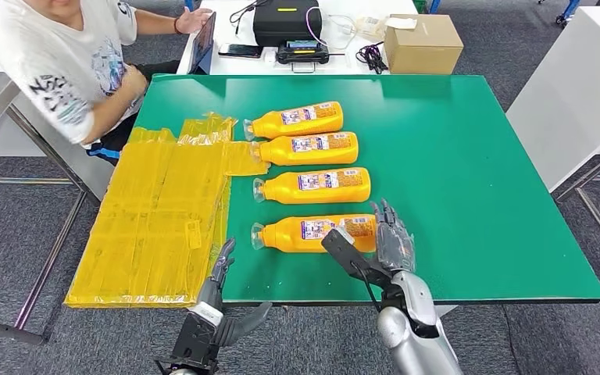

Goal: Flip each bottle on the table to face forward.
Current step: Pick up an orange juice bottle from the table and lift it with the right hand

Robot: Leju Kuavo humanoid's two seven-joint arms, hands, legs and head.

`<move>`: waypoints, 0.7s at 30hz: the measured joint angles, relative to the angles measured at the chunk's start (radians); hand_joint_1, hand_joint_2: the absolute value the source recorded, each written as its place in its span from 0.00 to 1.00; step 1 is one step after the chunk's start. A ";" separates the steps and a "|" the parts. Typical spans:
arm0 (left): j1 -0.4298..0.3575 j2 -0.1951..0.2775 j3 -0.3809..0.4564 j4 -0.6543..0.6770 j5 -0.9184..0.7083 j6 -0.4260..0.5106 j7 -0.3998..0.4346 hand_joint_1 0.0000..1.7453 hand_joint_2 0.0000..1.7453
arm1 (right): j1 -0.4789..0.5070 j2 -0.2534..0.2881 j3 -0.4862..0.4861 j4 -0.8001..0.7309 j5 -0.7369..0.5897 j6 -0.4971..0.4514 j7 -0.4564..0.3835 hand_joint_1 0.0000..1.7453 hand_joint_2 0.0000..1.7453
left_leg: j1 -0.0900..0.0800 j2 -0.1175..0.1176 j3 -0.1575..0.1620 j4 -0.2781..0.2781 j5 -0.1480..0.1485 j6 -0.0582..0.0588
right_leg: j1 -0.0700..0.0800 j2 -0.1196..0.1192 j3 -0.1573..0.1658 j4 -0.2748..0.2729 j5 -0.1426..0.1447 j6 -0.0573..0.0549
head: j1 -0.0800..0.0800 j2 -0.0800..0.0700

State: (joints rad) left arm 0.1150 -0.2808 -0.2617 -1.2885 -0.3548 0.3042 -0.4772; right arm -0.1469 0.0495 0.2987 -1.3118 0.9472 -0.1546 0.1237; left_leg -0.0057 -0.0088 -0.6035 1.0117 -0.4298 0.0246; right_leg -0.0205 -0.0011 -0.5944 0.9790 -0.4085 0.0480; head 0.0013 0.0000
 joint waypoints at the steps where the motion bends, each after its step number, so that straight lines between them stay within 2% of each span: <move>1: -0.001 0.000 0.000 0.001 0.000 0.000 0.001 0.00 1.00 | -0.014 -0.003 0.000 0.023 -0.005 0.010 0.000 0.00 1.00 | 0.000 0.000 0.000 0.000 0.000 0.000 | 0.000 0.000 0.000 0.000 0.000 0.000 | 0.000 0.000; 11: -0.014 0.000 0.002 0.019 0.001 -0.002 0.007 0.00 1.00 | -0.139 -0.014 0.019 0.182 0.003 0.055 0.004 0.00 1.00 | 0.000 0.000 0.000 0.000 0.000 0.000 | 0.000 0.000 0.000 0.000 0.000 0.000 | 0.000 0.000; 21: -0.024 0.000 0.007 0.036 0.002 -0.011 0.008 0.00 1.00 | -0.235 -0.015 0.081 0.285 0.019 0.110 0.009 0.00 1.00 | 0.000 -0.001 0.000 0.000 0.001 0.001 | 0.000 0.000 0.000 0.000 0.000 0.000 | 0.000 0.000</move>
State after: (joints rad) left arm 0.0909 -0.2808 -0.2544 -1.2521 -0.3532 0.2932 -0.4696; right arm -0.3817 0.0342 0.3795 -1.0268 0.9657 -0.0444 0.1328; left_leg -0.0057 -0.0094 -0.6037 1.0118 -0.4290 0.0252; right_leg -0.0205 -0.0013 -0.5942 0.9793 -0.4083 0.0481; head 0.0014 0.0000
